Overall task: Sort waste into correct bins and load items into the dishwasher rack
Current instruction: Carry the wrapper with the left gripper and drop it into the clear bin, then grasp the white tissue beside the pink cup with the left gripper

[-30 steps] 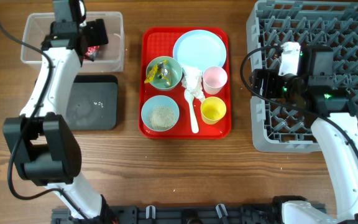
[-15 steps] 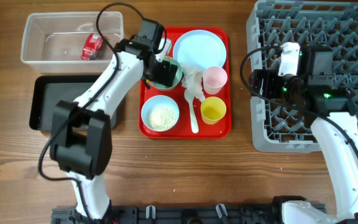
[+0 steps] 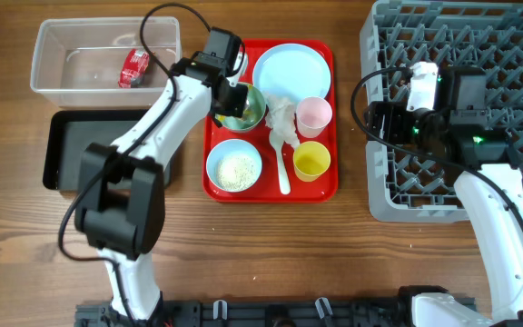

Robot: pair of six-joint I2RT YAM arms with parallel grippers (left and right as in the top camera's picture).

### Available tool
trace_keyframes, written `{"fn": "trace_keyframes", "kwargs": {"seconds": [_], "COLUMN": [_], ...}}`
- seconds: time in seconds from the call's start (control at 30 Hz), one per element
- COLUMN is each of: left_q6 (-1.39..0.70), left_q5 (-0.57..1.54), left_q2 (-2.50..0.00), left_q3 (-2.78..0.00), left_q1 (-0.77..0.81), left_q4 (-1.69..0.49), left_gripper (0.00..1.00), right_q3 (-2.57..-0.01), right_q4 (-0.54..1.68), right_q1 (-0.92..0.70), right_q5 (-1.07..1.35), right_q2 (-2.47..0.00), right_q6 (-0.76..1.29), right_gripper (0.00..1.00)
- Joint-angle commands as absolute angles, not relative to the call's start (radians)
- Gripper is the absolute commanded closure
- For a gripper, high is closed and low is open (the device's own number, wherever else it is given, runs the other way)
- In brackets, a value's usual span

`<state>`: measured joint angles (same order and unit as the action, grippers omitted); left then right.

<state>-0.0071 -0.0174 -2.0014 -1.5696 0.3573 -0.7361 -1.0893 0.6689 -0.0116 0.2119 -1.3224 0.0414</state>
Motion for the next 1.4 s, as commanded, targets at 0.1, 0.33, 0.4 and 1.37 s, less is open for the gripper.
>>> {"fn": "trace_keyframes", "kwargs": {"seconds": [0.1,0.33,0.4,1.37], "left_q6": [-0.062,-0.088,-0.088,0.467], "left_q5": [-0.135,-0.147,-0.147,0.262], "left_q2": [-1.732,-1.926,-1.951,-2.146], "left_q3": [-1.578,-1.575,-1.575,-1.575], "left_q1": [0.215,-0.044,-0.046,0.502], "left_q4": [-0.703,-0.594,-0.559,-0.593], "left_gripper": [0.96,0.8,0.04,0.08], "right_q3": [-1.104,-1.104,-1.104,-1.104], "right_q4": [0.665,0.665,0.668,0.697], "right_q1": [-0.014,-0.014,-0.014,-0.014], "right_q5": [0.199,0.199,0.199,0.199], "right_q2": [-1.332,-1.332,-1.332,-1.332], "right_q6": [0.055,0.055,0.056,0.054], "right_gripper": [0.0,0.0,0.01,0.0]}}
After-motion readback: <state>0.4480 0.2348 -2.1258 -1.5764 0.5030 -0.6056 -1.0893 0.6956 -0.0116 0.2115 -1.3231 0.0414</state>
